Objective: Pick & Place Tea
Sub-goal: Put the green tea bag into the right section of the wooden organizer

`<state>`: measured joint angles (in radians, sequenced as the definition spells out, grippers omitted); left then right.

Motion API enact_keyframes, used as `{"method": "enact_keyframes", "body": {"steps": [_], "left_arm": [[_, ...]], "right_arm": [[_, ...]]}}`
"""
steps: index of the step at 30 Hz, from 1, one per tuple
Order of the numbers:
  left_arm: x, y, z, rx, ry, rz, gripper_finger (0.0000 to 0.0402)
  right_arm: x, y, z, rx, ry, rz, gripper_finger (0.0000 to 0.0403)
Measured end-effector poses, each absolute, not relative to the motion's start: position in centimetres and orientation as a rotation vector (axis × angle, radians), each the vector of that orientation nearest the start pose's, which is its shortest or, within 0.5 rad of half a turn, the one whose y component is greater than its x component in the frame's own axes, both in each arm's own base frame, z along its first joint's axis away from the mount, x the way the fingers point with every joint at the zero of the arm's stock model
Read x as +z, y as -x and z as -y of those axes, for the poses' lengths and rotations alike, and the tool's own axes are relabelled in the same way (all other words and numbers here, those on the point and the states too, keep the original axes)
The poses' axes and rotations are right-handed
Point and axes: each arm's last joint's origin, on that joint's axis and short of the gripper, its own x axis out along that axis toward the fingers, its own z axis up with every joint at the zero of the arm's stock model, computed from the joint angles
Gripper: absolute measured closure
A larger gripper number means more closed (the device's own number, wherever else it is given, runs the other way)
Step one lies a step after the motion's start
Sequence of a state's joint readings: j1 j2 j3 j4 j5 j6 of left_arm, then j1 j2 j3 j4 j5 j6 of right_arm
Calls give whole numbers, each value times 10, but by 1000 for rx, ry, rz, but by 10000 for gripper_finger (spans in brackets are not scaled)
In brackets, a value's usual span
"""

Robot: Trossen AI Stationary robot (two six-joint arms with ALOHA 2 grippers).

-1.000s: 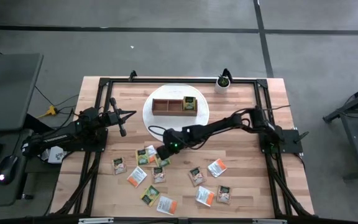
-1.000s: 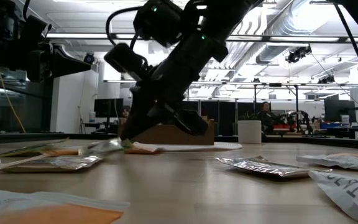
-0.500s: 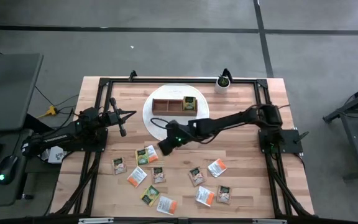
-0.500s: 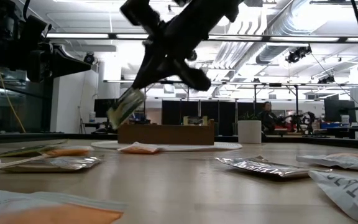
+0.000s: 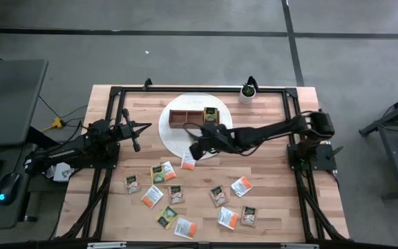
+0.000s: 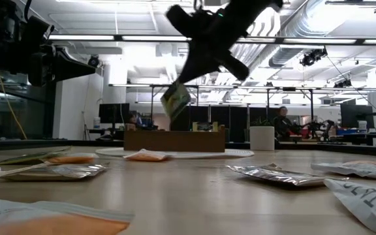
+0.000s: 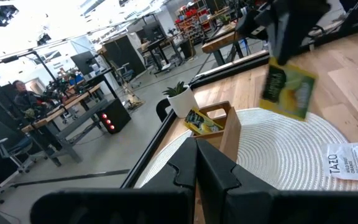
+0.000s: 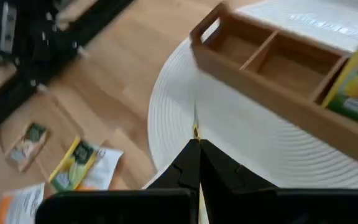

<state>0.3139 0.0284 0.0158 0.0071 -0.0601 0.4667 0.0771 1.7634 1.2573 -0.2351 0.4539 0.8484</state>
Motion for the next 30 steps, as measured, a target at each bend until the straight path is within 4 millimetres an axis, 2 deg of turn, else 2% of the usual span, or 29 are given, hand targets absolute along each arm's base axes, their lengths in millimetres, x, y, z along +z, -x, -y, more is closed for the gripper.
{"method": "enact_keyframes", "body": {"steps": [5,9,17,24,30], "left_arm": [[167,-93,-32,365,-460,-93,401],[167,-93,-32,365,-460,-92,401],[167,-93,-32,364,-460,-92,401],[168,-93,-32,364,-461,-92,401],[167,-93,-32,363,-460,-92,401]], "right_arm": [[223,-359,-9,-641,-539,-409,403],[219,-349,-3,-628,-486,-350,403],[220,-325,14,-578,-388,-285,403],[222,-302,40,-533,-379,-235,403],[226,-296,71,-485,-352,-233,403]]}}
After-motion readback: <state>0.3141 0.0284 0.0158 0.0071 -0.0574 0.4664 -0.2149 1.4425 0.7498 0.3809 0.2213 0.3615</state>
